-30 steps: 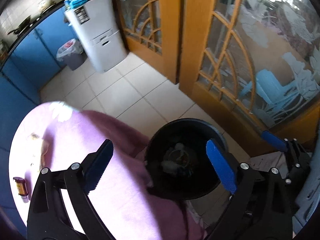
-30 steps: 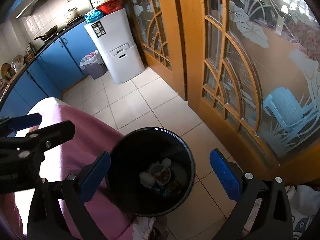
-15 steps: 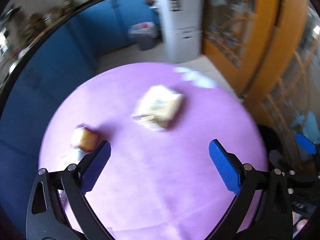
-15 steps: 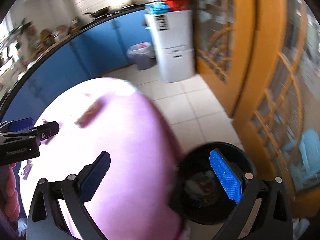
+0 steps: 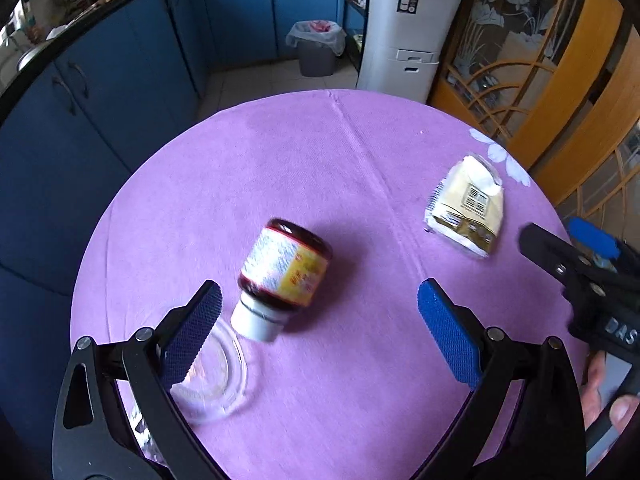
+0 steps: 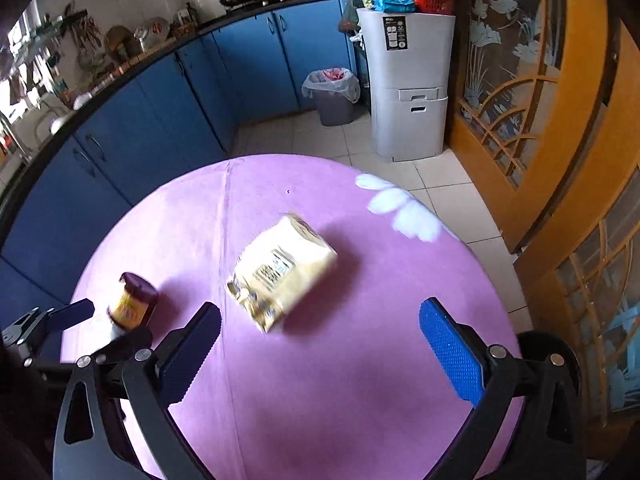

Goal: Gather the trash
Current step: 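Grasp the brown sauce jar with the left tool while the right tool grasps the beige snack bag, then carry the jar and snack bag over the black bin and release both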

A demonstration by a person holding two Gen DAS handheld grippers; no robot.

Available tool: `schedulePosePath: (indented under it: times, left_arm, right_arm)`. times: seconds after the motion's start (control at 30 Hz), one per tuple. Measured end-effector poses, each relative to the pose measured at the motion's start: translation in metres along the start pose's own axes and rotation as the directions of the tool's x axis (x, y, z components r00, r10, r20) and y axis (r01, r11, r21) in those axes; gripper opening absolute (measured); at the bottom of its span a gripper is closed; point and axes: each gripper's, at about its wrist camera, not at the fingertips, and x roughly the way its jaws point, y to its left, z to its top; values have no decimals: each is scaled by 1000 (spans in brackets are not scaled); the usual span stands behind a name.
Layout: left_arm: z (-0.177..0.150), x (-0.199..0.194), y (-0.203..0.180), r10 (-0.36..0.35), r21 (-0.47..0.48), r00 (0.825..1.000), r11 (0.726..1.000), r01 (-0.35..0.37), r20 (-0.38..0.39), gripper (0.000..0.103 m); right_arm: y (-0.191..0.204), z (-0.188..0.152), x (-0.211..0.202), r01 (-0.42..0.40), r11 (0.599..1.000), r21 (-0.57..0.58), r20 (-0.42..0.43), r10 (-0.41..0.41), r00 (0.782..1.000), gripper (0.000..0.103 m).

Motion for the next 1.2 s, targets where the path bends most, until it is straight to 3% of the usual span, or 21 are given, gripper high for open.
schedulePosePath:
  times: [0.17,0.37,0.43,0.47,0.5,0.53,0.6,0.7,0.9,1.2]
  left_arm:
    - [7,18,11,-2,-9,1000,1000,2,-14,91]
    - [8,35,33,-24,-59,998,998,21,-53,70]
    - [7,40,38,-26,-78,997,997,21,-66,57]
    - [6,40,40,-22,-79,998,997,17,-56,55]
    - [5,38,40,-16,-77,999,997,12,-47,50]
    - [5,38,42,-20,-80,998,997,16,-51,46]
    - [4,36,43,-20,-98,999,995,16,-46,46]
    - [3,30,44,-29,-114,999,993,24,-42,46]
    - [7,5,26,-27,-75,1000,997,28,8,46]
    - [11,-17,-49,-50,51,998,998,48,40,46]
  right_arm:
    - [14,14,26,10,1000,15,-47,-10,999,97]
    - [35,23,52,27,1000,-14,-89,-28,996,97]
    - [39,21,58,37,999,-30,-101,-40,994,95]
    - [40,19,60,49,998,-39,-103,-52,993,92]
    - [41,16,60,59,997,-47,-105,-63,992,75]
    - [43,15,61,70,996,-52,-105,-75,992,71]
    - [45,12,56,70,995,-78,-84,-76,994,48]
    - [44,9,47,62,993,-97,-73,-69,995,37]
    - [31,3,18,45,995,-85,-31,-48,998,34]
    - [-25,-12,-26,69,998,-3,17,-69,997,35]
